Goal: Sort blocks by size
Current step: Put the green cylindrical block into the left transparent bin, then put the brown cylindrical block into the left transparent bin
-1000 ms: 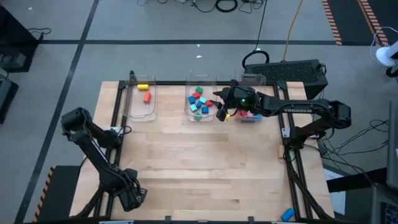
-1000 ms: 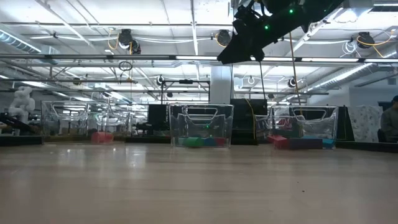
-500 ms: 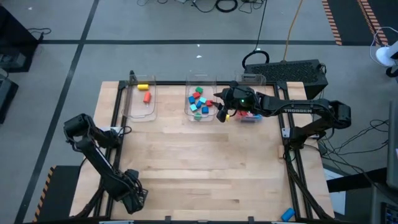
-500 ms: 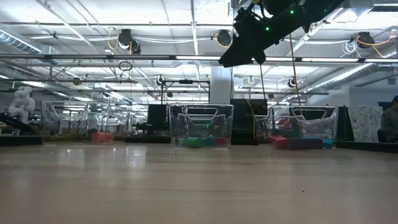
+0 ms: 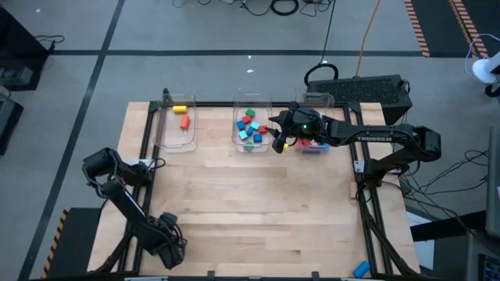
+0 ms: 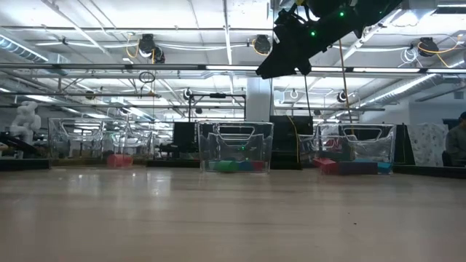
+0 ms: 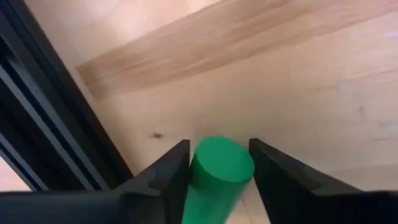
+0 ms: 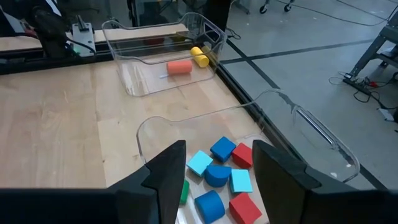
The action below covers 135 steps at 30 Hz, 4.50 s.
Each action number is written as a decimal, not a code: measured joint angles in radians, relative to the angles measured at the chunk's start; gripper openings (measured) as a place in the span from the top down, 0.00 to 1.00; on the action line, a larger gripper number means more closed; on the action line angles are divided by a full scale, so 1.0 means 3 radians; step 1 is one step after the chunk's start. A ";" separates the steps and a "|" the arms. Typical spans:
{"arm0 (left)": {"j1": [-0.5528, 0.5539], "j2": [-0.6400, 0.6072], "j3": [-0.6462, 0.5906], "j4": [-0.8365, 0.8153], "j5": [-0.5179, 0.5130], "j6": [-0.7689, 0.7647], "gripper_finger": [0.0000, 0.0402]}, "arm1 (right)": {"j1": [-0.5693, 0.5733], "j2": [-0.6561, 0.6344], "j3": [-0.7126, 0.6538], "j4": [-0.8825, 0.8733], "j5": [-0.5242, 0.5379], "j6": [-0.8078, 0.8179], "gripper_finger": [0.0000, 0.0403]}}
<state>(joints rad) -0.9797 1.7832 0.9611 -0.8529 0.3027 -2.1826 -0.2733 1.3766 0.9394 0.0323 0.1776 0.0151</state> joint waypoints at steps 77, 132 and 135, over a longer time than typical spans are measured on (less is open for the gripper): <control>0.5968 -0.1374 0.0071 0.0222 -0.2016 0.6366 0.67 | 0.0426 0.0000 0.0000 -0.1539 -0.0172 0.0027 0.58; 0.5597 -0.2535 0.0125 0.0626 -0.1619 0.6869 0.44 | 0.1113 0.0000 -0.0238 -0.4547 -0.0177 0.2153 0.58; 0.5310 -0.2652 0.0125 0.0766 -0.1619 0.6868 0.44 | 0.1214 0.0000 -0.0267 -0.4542 -0.0274 0.1832 0.58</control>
<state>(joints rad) 0.6133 0.9877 0.9985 -0.6232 -0.1829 -0.1223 0.0910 1.3766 0.8594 -1.3302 0.0954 0.5648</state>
